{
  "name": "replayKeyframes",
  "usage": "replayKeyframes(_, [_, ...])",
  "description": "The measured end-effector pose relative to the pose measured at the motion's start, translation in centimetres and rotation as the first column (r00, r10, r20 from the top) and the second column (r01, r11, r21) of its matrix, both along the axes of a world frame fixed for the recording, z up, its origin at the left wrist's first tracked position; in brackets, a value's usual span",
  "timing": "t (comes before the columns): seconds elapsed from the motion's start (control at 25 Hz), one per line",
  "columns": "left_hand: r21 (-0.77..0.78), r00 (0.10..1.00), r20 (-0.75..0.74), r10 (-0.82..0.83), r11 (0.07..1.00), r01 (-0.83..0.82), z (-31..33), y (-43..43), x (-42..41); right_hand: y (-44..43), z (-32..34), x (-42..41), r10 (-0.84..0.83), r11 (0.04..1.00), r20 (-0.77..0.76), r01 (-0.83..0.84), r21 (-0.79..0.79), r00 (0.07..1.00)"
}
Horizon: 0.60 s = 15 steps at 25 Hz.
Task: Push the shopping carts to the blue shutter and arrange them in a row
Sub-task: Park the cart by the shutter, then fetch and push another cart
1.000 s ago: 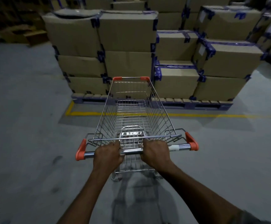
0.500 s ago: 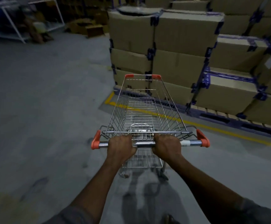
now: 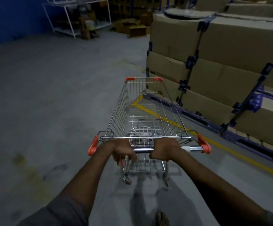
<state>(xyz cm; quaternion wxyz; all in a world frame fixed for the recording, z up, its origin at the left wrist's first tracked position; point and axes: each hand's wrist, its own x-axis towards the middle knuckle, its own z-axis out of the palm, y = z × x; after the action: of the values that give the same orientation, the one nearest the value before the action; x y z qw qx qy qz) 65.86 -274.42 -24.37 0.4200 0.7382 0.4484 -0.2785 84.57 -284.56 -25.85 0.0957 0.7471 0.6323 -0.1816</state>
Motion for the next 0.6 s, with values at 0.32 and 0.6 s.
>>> replayKeyframes(0.32, [0.806,0.996,-0.005,-0.095,0.589,0.06,-3.0,3.3,-1.3,6.2,-0.6,0.2,0.084,0.943,0.167,-0.132,0.307,0.982])
replayKeyframes(0.6, [0.914,0.987,-0.156,-0.032,0.375,0.156,-4.0,8.9,-2.0,14.7,-1.2,-0.1,0.142,0.923,0.176,-0.194,0.332,0.974])
